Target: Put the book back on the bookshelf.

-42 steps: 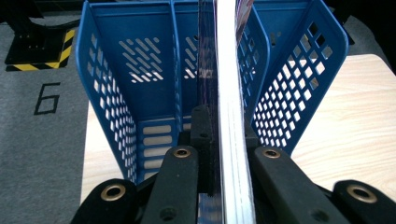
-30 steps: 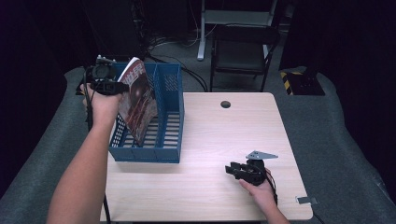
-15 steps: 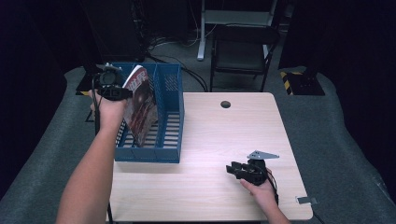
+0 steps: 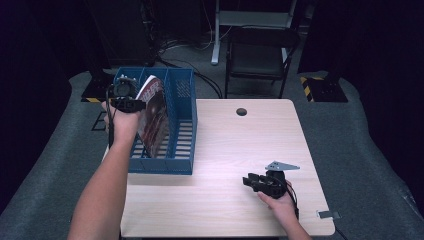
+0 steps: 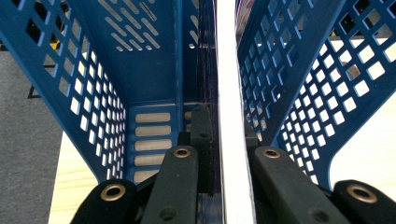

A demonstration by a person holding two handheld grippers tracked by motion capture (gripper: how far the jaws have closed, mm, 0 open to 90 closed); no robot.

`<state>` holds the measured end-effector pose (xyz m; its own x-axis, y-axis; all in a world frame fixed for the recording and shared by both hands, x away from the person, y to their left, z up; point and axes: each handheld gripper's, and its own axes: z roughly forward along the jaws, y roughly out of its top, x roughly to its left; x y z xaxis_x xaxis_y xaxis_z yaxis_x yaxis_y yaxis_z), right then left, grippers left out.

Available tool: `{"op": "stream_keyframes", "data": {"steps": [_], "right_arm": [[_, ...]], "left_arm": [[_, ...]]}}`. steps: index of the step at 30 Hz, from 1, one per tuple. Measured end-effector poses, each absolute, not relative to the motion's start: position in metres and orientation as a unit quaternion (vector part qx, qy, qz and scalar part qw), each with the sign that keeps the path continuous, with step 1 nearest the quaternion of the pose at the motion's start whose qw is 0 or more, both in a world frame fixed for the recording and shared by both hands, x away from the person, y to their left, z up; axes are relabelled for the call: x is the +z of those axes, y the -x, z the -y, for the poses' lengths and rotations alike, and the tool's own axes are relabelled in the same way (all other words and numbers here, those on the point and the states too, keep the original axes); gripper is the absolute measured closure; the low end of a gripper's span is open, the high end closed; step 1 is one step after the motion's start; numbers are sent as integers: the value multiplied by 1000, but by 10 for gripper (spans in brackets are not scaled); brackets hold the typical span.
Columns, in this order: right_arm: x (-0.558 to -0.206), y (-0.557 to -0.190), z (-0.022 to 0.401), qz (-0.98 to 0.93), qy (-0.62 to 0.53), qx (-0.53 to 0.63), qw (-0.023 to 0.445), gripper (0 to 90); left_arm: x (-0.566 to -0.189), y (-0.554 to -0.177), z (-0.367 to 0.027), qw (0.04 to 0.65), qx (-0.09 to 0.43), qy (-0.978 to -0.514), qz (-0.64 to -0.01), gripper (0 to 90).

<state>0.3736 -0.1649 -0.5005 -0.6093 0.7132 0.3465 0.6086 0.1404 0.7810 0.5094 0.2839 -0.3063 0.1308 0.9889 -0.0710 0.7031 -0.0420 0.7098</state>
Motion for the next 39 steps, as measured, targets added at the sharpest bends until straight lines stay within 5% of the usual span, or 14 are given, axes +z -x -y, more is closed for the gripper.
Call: {"op": "stream_keyframes", "data": {"steps": [15,39], "right_arm": [[-501,-374,164,-756,-434,486,55,620],[-504,-374,161,-757,-439,481,49,619]], "left_arm": [[-304,-500,-284,316,235,-690,-608,746],[-303,-466,-298,326,208,-712,-586,796]]}}
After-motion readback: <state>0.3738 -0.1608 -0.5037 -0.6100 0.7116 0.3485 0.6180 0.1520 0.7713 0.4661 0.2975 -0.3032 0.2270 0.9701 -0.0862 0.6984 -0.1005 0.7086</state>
